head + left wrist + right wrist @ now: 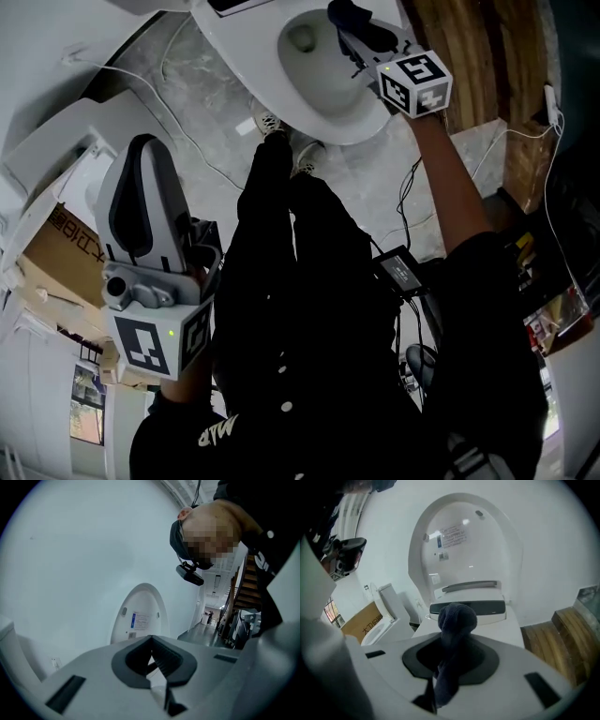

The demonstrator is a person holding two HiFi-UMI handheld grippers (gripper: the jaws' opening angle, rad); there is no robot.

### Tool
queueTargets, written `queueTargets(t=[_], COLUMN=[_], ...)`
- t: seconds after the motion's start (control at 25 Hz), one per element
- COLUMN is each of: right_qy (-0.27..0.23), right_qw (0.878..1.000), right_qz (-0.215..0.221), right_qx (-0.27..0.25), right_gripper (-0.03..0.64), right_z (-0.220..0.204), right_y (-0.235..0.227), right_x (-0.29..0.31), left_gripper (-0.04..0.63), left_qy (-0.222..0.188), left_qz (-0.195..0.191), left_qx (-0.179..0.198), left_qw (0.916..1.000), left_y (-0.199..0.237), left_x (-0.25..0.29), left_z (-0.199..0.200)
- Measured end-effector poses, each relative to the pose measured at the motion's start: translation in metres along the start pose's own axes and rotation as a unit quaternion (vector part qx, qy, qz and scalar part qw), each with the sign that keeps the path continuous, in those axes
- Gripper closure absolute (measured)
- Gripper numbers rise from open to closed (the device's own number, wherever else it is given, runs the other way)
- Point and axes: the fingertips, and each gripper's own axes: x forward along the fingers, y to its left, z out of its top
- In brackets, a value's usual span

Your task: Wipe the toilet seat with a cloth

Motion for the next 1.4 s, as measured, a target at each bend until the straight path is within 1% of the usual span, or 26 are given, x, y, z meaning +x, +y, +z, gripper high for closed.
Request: queueTargets(t=[0.12, 0.2, 0.28, 0.4, 0.52, 0.68, 0.76, 0.92, 1.04, 1.24, 1.4], right_qy=[-0.019, -0.046, -0.071, -0.095, -0.121, -0.138, -0.147, -0.166, -0.183, -0.215, -0.230], right_qw=[1.000, 0.998, 0.996, 0.991, 0.987, 0.981, 0.978, 0.969, 0.961, 0.947, 0.937], right_qz=[-0.022, -0.038, -0.058, -0.090, -0.106, -0.129, -0.143, -0.179, -0.205, -0.233, -0.256], right_qx=[0.013, 0.015, 0.005, -0.009, -0.012, -0.036, -0.040, -0.037, -0.036, -0.041, -0.054], right_gripper=[0.529, 0.529, 0.529, 0.529, 0.529, 0.528, 0.528, 0.528, 0.528, 0.529, 0.529], right_z=[-0.002, 0.006, 0.016, 0.030, 0.047, 0.065, 0.072, 0.081, 0.090, 0.110, 0.122], right_y=[-0.001, 0.000, 0.001, 0.006, 0.014, 0.027, 0.029, 0.031, 0.033, 0.045, 0.057], right_x=[-0.052, -0.087, -0.122, -0.174, -0.224, -0.281, -0.309, -0.362, -0.400, -0.456, -0.494], left_gripper=[0.588, 0.588, 0.588, 0.588, 0.588, 0.588, 0.588, 0.588, 0.588, 0.588, 0.588], left_qy=[-0.017, -0.029, -0.036, -0.052, -0.071, -0.082, -0.087, -0.100, -0.105, -0.118, -0.135], left_qz=[-0.006, -0.010, -0.015, -0.025, -0.038, -0.051, -0.057, -0.059, -0.054, -0.049, -0.041], left_qx=[0.005, 0.009, 0.011, 0.020, 0.030, 0.043, 0.053, 0.069, 0.080, 0.075, 0.083], left_qw=[0.9998, 0.9995, 0.9992, 0.9981, 0.9963, 0.9943, 0.9932, 0.9909, 0.9898, 0.9889, 0.9865], left_y=[-0.014, -0.021, -0.029, -0.046, -0.065, -0.084, -0.094, -0.106, -0.107, -0.116, -0.115], left_x=[-0.009, -0.015, -0.022, -0.034, -0.047, -0.065, -0.074, -0.091, -0.102, -0.119, -0.137], left_z=[0.016, 0.026, 0.035, 0.054, 0.077, 0.098, 0.108, 0.130, 0.141, 0.164, 0.184])
